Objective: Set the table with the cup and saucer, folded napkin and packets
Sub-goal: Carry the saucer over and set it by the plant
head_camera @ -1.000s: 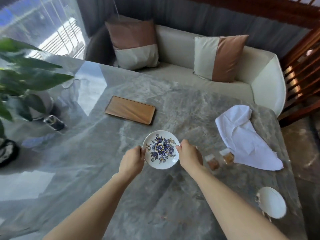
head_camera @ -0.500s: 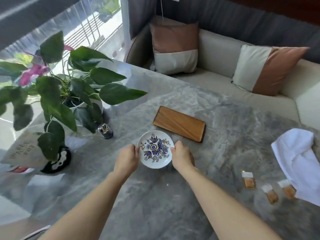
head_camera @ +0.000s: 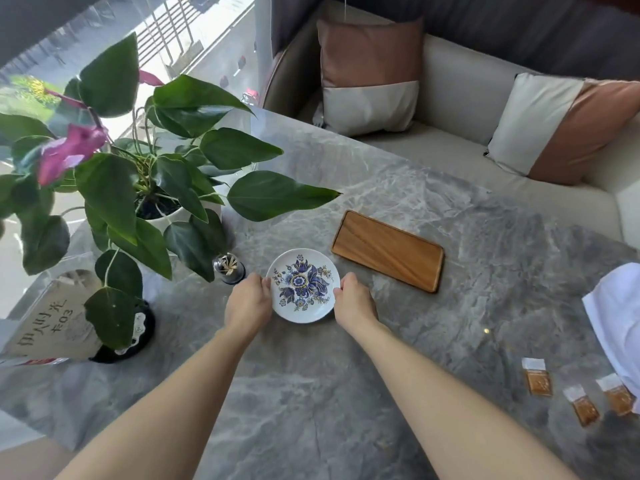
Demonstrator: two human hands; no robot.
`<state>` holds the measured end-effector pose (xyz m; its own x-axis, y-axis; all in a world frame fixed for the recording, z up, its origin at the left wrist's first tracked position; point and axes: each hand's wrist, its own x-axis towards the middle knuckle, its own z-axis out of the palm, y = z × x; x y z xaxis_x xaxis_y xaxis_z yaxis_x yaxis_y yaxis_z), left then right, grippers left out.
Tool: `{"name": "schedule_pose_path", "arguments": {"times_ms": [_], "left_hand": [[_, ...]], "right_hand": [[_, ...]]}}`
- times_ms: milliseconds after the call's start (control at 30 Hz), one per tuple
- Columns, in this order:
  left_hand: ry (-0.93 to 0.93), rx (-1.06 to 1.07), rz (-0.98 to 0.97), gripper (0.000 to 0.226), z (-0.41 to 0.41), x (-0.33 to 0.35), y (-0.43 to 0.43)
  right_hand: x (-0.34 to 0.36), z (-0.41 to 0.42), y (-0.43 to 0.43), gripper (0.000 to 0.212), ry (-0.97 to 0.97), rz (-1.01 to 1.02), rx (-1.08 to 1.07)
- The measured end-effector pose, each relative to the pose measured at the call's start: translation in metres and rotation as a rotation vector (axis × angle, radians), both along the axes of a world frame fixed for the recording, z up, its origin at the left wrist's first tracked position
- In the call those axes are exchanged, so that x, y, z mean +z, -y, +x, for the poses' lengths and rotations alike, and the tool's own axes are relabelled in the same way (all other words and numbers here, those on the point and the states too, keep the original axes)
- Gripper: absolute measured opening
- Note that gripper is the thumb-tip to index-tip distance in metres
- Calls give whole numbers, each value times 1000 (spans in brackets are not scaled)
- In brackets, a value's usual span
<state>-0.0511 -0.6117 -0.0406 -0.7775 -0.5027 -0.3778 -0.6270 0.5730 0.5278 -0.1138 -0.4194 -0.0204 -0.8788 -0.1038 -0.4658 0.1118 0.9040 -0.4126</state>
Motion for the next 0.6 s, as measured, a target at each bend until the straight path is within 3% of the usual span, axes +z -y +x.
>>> {"name": "schedule_pose_path", "arguments": {"times_ms": [300,600], "left_hand": [[-22,43,13,30,-11,-1,3],[-105,136,84,21,8,-2,-6]], "right_hand": [[-7,-5,9,10,26,-53,-58],[-1,9,-7,31,4,-163,-36]]}}
